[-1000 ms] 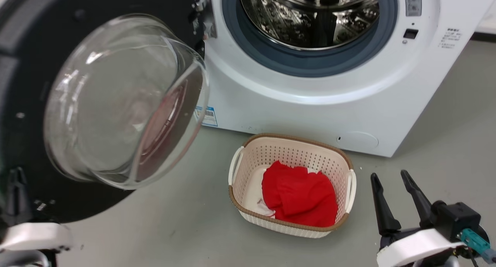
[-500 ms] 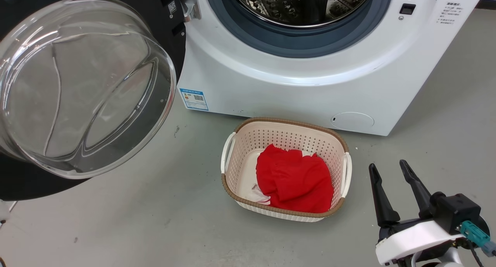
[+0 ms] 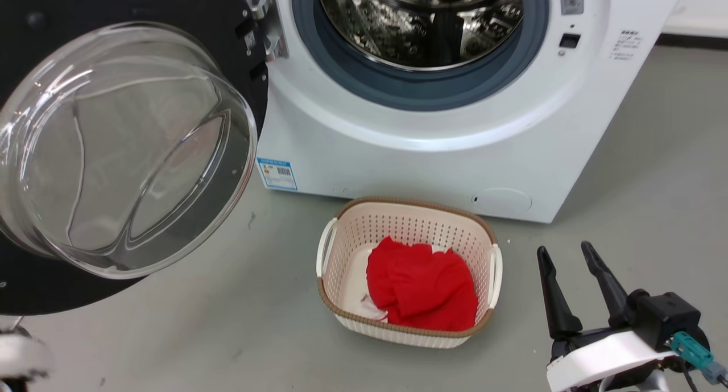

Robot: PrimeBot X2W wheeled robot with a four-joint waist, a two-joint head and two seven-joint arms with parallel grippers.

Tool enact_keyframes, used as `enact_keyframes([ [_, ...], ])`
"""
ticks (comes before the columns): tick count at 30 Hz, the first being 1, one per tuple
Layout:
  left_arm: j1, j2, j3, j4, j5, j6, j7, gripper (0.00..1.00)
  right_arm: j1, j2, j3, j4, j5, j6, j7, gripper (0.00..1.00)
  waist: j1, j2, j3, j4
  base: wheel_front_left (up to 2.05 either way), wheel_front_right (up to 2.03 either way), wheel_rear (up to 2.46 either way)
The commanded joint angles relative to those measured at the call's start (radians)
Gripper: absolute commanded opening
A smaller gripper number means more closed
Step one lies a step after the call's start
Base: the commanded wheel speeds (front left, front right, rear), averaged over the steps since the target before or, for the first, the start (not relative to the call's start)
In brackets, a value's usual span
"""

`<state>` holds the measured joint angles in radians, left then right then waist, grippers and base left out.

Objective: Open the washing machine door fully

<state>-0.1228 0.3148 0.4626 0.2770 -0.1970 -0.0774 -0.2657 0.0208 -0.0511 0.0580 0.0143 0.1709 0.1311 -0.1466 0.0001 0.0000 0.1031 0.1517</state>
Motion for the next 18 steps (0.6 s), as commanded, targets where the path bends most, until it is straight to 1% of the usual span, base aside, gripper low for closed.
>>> enact_keyframes([
  [1,0.043,-0.031,0.001,-0.032,0.009,-0.011,0.002,0.00,0.005,0.002,0.003,0.007,0.008,-0.001,-0.003,1.00,-0.0001,0.0000,-0.026,-0.004,0.00,0.00,0.00],
  [2,0.067,-0.050,0.003,-0.059,0.015,-0.015,0.002,0.15,0.010,0.002,0.006,0.011,0.009,-0.001,-0.003,1.00,-0.0001,0.0000,-0.037,-0.004,0.00,0.00,0.00],
  [3,0.090,-0.071,0.006,-0.088,0.021,-0.018,0.002,0.45,0.018,0.002,0.009,0.015,0.012,-0.001,-0.003,1.00,-0.0001,0.0000,-0.049,-0.005,0.00,0.00,0.00],
  [4,0.115,-0.095,0.003,-0.116,0.031,-0.021,0.002,1.00,0.024,0.002,0.010,0.018,0.014,-0.001,-0.003,1.00,-0.0001,0.0000,-0.058,-0.006,0.00,0.00,0.00],
  [7,0.189,-0.170,-0.017,-0.199,0.058,-0.027,0.002,1.00,0.030,0.002,0.012,0.021,0.016,-0.001,-0.007,1.00,-0.0001,0.0000,-0.079,-0.008,0.00,0.00,0.00],
  [9,0.229,-0.206,-0.036,-0.250,0.074,-0.028,0.002,1.00,0.040,0.002,0.013,0.021,0.017,-0.001,-0.008,1.00,-0.0001,0.0000,-0.088,-0.008,0.00,0.00,0.00],
  [13,0.283,-0.245,-0.093,-0.324,0.106,-0.031,0.002,1.00,0.043,0.002,0.019,0.014,0.015,-0.001,-0.008,1.00,-0.0001,0.0000,-0.101,-0.019,0.00,0.00,0.00],
  [18,0.312,-0.261,-0.222,-0.377,0.139,-0.004,0.002,1.00,0.046,0.002,0.024,0.004,0.004,-0.001,-0.004,1.00,-0.0001,0.0000,-0.113,-0.055,0.00,0.00,0.00],
])
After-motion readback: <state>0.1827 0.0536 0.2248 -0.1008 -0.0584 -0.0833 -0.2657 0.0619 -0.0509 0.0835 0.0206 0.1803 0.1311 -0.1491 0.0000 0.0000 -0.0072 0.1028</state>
